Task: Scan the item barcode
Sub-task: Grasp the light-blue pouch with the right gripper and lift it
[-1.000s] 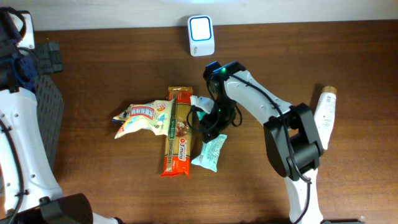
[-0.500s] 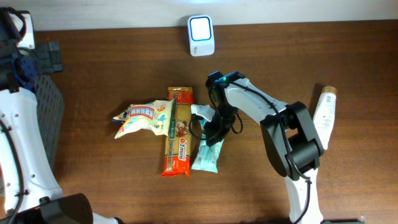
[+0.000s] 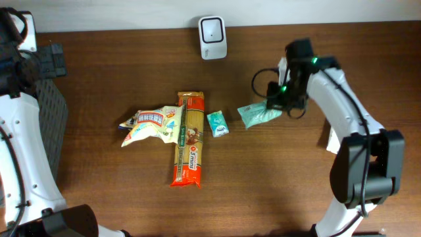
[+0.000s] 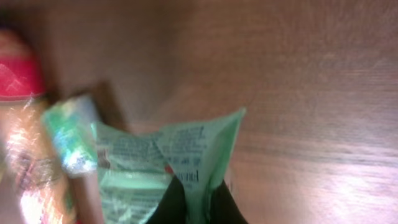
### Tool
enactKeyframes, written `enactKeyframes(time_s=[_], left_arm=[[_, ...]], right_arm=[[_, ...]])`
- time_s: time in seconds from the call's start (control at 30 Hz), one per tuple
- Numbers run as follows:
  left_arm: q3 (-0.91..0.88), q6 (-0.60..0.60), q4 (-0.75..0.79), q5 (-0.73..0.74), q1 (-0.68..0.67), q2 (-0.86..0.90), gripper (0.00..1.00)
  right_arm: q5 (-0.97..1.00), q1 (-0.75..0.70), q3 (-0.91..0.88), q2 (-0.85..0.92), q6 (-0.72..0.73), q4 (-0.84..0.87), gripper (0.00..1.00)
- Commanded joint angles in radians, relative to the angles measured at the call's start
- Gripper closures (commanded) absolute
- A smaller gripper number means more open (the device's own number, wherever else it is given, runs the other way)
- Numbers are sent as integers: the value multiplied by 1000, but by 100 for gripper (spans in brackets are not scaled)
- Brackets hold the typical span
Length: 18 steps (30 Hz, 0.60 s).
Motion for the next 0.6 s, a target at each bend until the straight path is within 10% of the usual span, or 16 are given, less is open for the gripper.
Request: enactKeyframes(time_s=[0.0,0.17,0.27,0.57], left_arm=[[13,9,2,3,4,-11,1],[13,9,2,3,4,-11,1],[13,9,2,3,4,-11,1],[13,9,2,3,4,-11,1]], right_arm=[[-11,9,-182,5,164,144,96],[-83,-8,-242,4,35,189,50],[-289,-106,-242,5,-187,169,39],[-620,-196,-242,192,-518,192,39]])
